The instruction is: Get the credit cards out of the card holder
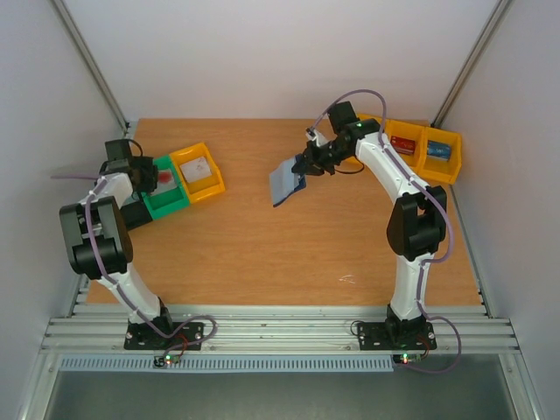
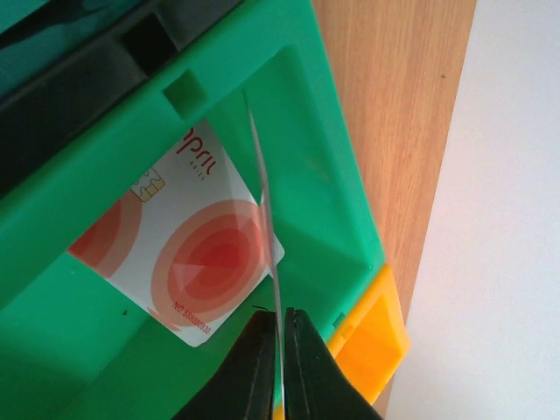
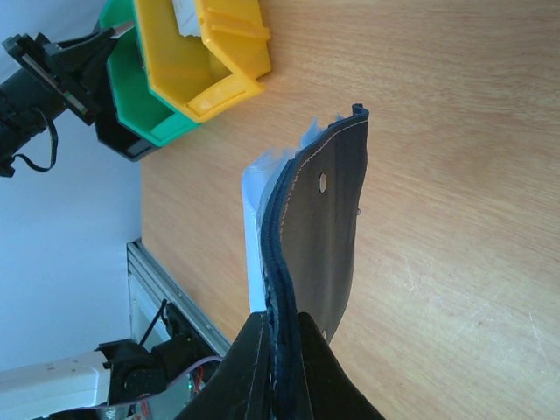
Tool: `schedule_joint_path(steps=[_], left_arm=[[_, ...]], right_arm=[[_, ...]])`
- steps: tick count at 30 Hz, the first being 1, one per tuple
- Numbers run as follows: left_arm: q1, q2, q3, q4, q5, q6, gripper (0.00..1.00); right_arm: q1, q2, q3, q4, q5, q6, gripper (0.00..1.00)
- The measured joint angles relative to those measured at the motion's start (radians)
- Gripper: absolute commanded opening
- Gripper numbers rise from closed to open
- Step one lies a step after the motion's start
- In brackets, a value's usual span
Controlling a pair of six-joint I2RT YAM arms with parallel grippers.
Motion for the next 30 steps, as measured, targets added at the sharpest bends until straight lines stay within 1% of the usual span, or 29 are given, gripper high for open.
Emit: schedule_joint_path(steps=[4, 8, 11, 15, 18, 24, 30], left_arm=[[-0.007, 0.013, 0.0, 0.001, -0.002, -0.003, 0.19], [-0.018, 0.026, 0.0, 0.002, -0.006, -0.003, 0.23], [-0.029, 0.029, 0.0, 0.003, -0.009, -0.002, 0.28], [-0.035, 0.029, -0.001, 0.0, -0.009, 0.0, 0.31], [-0.043, 0.029, -0.012, -0.002, -0.009, 0.0, 0.37], [-0.052, 0.026, -0.032, -0.021, -0.01, 0.004, 0.38], [-0.052, -0.027, -0.054, -0.018, 0.004, 0.019, 0.47]], right_arm=[[0.0, 0.0, 0.0, -0.003, 0.006, 0.0, 0.01], [0.0, 0.0, 0.0, -0.004, 0.008, 0.0, 0.01], [0.0, 0.0, 0.0, -0.005, 0.008, -0.003, 0.01], [0.0, 0.0, 0.0, -0.008, 0.011, -0.01, 0.01], [0.0, 0.0, 0.0, -0.013, 0.012, -0.018, 0.01], [0.0, 0.0, 0.0, -0.025, 0.013, -0.03, 0.01], [-0.005, -0.001, -0.042, -0.009, 0.002, -0.024, 0.01]])
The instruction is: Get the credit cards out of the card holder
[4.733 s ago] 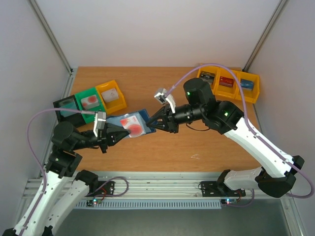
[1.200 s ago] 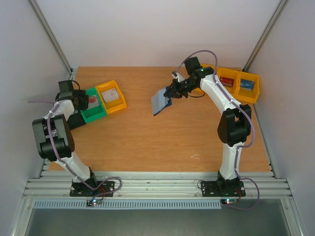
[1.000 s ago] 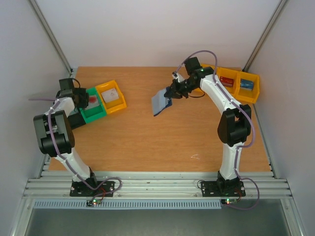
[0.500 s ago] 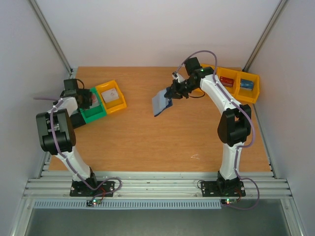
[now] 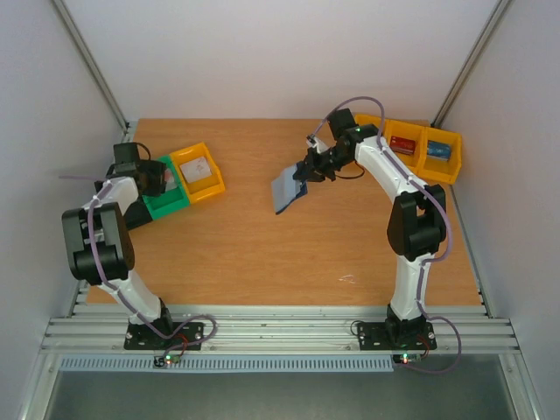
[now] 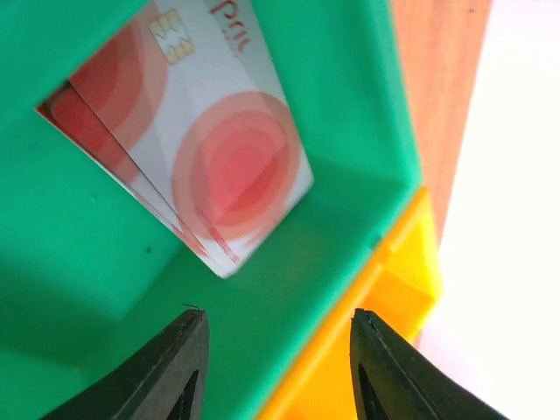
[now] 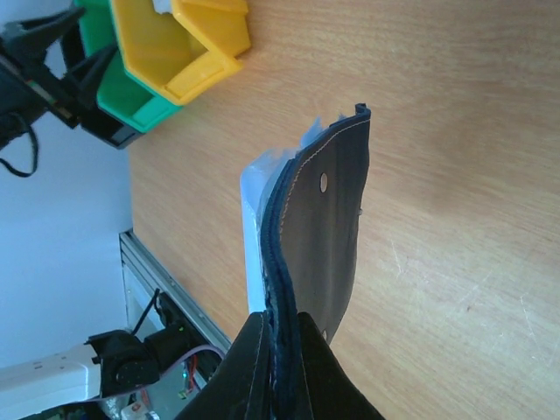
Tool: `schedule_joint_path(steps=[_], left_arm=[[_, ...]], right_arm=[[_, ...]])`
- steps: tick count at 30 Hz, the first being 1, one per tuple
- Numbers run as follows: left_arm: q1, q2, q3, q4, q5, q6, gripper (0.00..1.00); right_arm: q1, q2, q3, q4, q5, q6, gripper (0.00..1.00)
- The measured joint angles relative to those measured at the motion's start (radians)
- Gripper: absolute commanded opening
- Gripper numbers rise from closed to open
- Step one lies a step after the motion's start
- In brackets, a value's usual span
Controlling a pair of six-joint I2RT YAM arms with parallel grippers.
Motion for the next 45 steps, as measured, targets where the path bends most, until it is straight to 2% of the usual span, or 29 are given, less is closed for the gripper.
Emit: schedule_joint_path(steps=[2, 3, 4, 5, 6, 7, 9, 11, 12, 15, 17, 22, 24, 29, 33, 37, 39, 42, 45], left_arm=[[0.0, -0.039, -0.013, 0.005, 0.01, 0.009, 0.49], [0.0, -0.06, -0.019, 0.011, 0.013, 0.016, 0.5], [0.0, -0.082, -0.026, 0.019, 0.017, 0.02, 0.52], [0.0, -0.104, -0.034, 0.027, 0.02, 0.025, 0.54], [0.0, -0.125, -0.041, 0.038, 0.024, 0.034, 0.57], [0.0, -0.146, -0.05, 0.049, 0.027, 0.045, 0.6], [0.0, -0.181, -0.067, 0.069, 0.031, 0.074, 0.7], [0.0, -0.222, -0.094, 0.099, 0.039, 0.108, 0.97], [0.0, -0.242, -0.111, 0.12, 0.044, 0.132, 0.99], [-0.002, -0.306, -0.174, 0.186, 0.064, 0.22, 0.99], [-0.005, -0.35, -0.211, 0.223, 0.077, 0.291, 0.99], [-0.045, -0.477, -0.297, 0.272, 0.079, 0.599, 0.99], [-0.066, -0.539, -0.348, 0.289, 0.055, 0.745, 0.99], [-0.083, -0.641, -0.508, 0.348, -0.118, 1.004, 0.99], [-0.082, -0.64, -0.622, 0.39, -0.248, 1.152, 0.99], [-0.082, -0.632, -0.683, 0.459, -0.303, 1.224, 0.99], [-0.082, -0.624, -0.72, 0.549, -0.299, 1.227, 1.0], [-0.082, -0.586, -0.835, 0.767, -0.237, 1.245, 0.99], [-0.082, -0.542, -0.914, 0.848, -0.177, 1.276, 0.99]], right_arm=[[0.0, -0.003, -0.044, 0.032, -0.017, 0.025, 0.08], [0.0, -0.007, -0.079, 0.06, -0.029, 0.045, 0.17], [0.0, -0.01, -0.112, 0.087, -0.04, 0.068, 0.33], [0.0, -0.013, -0.15, 0.116, -0.051, 0.096, 0.75], [-0.001, -0.014, -0.185, 0.14, -0.055, 0.119, 0.96], [-0.003, -0.017, -0.219, 0.159, -0.052, 0.14, 0.98], [-0.011, -0.031, -0.291, 0.174, -0.018, 0.169, 0.99], [-0.043, -0.081, -0.393, 0.201, 0.057, 0.193, 0.99], [-0.068, -0.117, -0.443, 0.207, 0.093, 0.204, 0.99], [-0.2, -0.285, -0.585, 0.192, 0.223, 0.22, 0.99], [-0.282, -0.398, -0.604, 0.176, 0.318, 0.203, 0.98], [-0.32, -0.634, -0.597, 0.213, 0.48, 0.056, 0.98], [-0.32, -0.716, -0.639, 0.304, 0.513, -0.013, 0.99], [-0.32, -0.897, -0.931, 0.626, 0.605, -0.146, 0.98], [-0.32, -0.927, -1.199, 0.917, 0.681, -0.204, 0.98], [-0.321, -0.917, -1.407, 1.158, 0.716, -0.243, 0.98], [-0.321, -0.871, -1.454, 1.286, 0.719, -0.248, 0.98], [-0.321, -0.747, -1.511, 1.5, 0.722, -0.253, 0.98], [-0.321, -0.639, -1.527, 1.603, 0.723, -0.272, 0.99]])
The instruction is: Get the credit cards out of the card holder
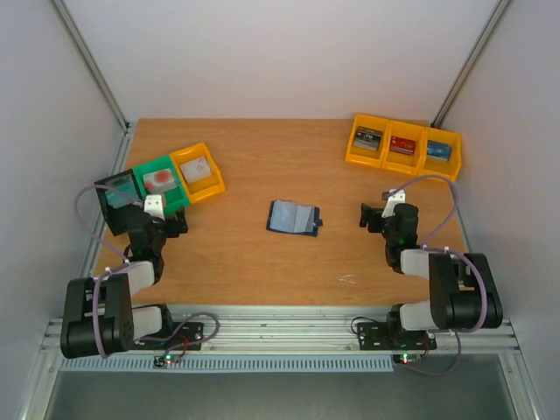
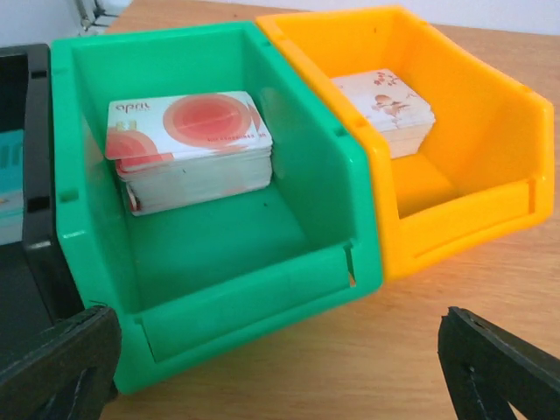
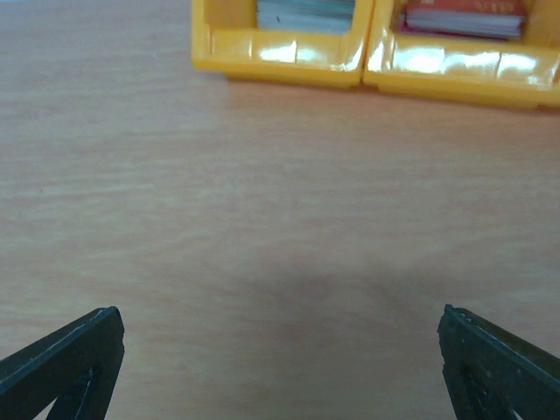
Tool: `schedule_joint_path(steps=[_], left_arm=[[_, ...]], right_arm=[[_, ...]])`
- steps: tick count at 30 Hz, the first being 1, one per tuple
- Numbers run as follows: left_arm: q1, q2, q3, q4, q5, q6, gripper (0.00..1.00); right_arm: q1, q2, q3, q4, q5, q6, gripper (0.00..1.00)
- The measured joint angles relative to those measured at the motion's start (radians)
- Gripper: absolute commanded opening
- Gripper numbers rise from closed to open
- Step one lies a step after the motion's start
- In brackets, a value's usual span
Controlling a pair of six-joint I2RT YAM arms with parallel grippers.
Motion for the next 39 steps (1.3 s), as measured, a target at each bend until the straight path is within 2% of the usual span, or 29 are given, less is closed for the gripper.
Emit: schedule_joint_path(steps=[2, 6, 10, 17, 23, 31, 39], left_arm=[[-0.003, 0.024, 0.004, 0.011, 0.0, 0.008, 0.99], [-0.002, 0.073, 0.097, 0.006, -0.088, -0.014, 0.99], [-0.002, 0.101, 0.165, 0.006, -0.14, -0.036, 0.99], [-0.003, 0.103, 0.158, 0.01, -0.117, -0.03, 0.99], [-0.003, 0.038, 0.021, 0.104, -0.115, -0.031, 0.99], [-0.003, 0.05, 0.066, 0.102, -0.189, -0.06, 0.99], [-0.003, 0.045, 0.049, 0.111, -0.156, -0.069, 0.99]], right_arm=[[-0.001, 0.047, 0.002, 0.076, -0.012, -0.019, 0.99], [-0.003, 0.189, 0.013, 0.24, -0.045, -0.048, 0.98], [-0.017, 0.22, 0.016, 0.267, -0.096, -0.063, 0.98], [-0.063, 0.22, 0.073, 0.264, -0.166, -0.059, 0.99], [-0.076, 0.22, 0.078, 0.259, -0.198, -0.052, 0.99], [-0.076, 0.22, 0.078, 0.25, -0.203, -0.05, 0.98], [-0.076, 0.22, 0.078, 0.245, -0.205, -0.05, 0.98]])
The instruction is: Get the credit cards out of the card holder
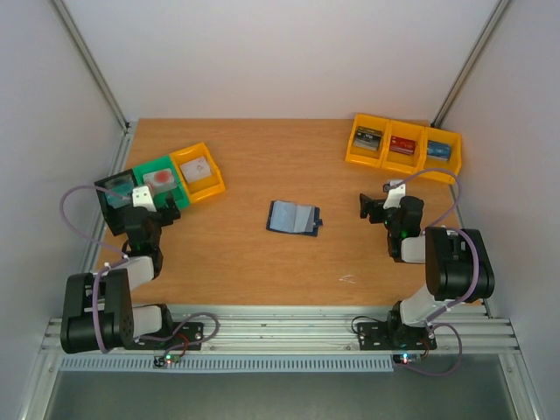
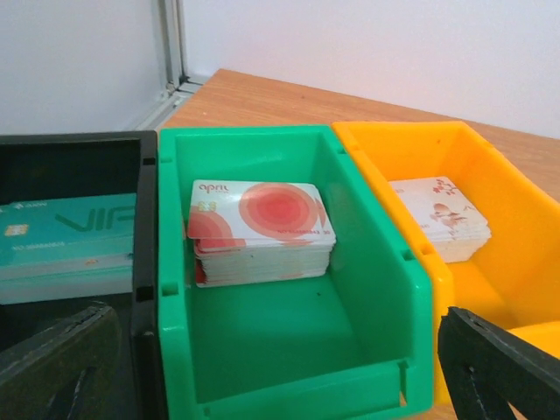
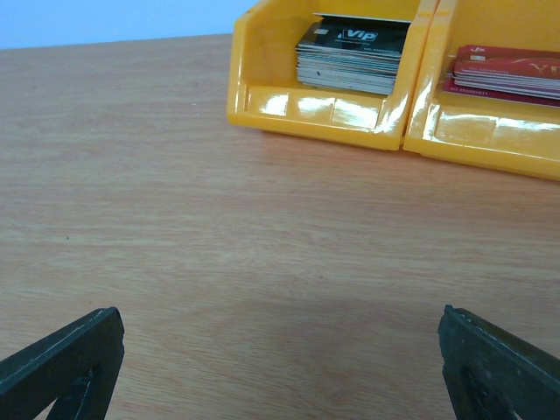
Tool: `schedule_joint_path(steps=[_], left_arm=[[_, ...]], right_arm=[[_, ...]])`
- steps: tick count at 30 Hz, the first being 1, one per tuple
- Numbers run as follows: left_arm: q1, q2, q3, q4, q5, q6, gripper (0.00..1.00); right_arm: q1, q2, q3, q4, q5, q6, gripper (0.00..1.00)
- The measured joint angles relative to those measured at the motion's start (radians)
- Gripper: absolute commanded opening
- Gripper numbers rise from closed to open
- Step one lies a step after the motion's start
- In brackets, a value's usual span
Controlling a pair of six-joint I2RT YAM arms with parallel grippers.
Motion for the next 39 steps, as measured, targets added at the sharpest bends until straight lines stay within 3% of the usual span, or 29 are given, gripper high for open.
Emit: schedule_joint_path(steps=[6, 24, 39], left_arm=[[-0.031, 0.01, -0.029, 0.052, 0.068, -0.059, 0.99], [-0.063, 0.24, -0.05, 0.304, 0.045, -0.055, 0.99], [-0.112, 0.25, 0.015, 0.253, -0.01, -0.013, 0.99]], right_arm=[[0.0, 0.0, 0.0, 0.0, 0.0, 0.0, 0.99], [0.0, 0.0, 0.0, 0.0, 0.0, 0.0, 0.99], [0.0, 0.0, 0.0, -0.001, 0.0, 0.0, 0.98]])
